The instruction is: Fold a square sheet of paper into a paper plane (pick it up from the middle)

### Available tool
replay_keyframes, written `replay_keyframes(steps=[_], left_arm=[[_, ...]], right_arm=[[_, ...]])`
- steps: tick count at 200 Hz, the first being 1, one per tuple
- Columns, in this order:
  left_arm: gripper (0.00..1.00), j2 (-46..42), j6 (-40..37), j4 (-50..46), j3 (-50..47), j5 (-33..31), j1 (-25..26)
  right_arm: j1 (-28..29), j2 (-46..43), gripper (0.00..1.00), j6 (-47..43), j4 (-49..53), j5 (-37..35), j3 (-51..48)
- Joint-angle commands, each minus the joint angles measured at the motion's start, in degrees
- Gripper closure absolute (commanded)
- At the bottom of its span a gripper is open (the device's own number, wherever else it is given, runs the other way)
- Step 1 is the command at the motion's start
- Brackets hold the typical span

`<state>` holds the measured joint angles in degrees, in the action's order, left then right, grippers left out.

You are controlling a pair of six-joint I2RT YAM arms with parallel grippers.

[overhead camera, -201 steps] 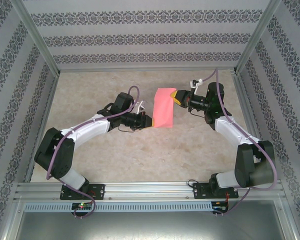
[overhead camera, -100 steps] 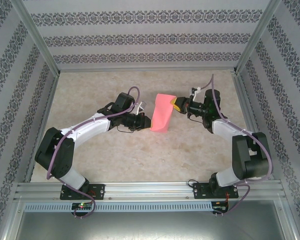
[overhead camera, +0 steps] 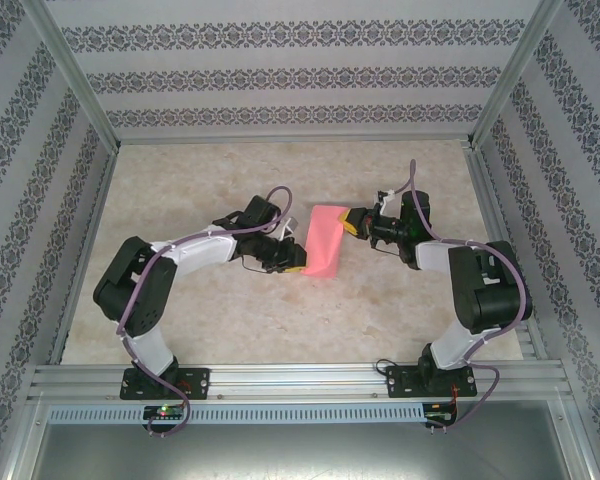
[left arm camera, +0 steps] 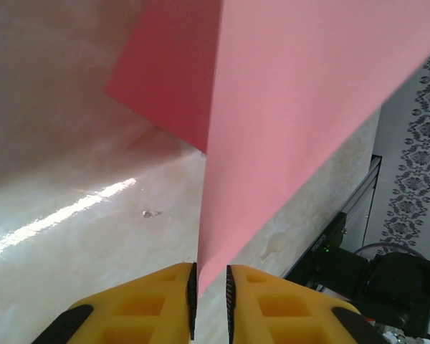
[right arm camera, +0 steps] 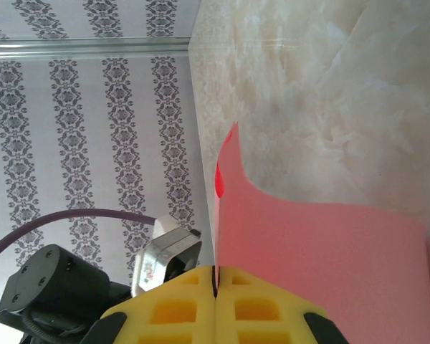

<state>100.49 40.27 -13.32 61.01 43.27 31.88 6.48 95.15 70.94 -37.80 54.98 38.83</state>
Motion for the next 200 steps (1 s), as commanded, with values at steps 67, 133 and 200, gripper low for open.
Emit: replay_keyframes(steps=[67, 133, 200], left_arm=[[0.68, 5.1, -2.2, 1.0, 5.5, 0.6, 1.5], [0.65, 10.4, -3.4, -0.5, 9.9, 0.7, 2.7], [0.64, 14.5, -4.1, -2.4, 13.6, 0.9, 3.5]], right_arm=[[-3.9, 3.3, 1.0, -6.2, 3.4, 1.6, 0.9], [-7.1, 7.1, 1.0, -8.0, 3.3, 3.1, 0.8], [-9.5, 10.7, 0.95, -9.9, 3.4, 4.1, 1.3]])
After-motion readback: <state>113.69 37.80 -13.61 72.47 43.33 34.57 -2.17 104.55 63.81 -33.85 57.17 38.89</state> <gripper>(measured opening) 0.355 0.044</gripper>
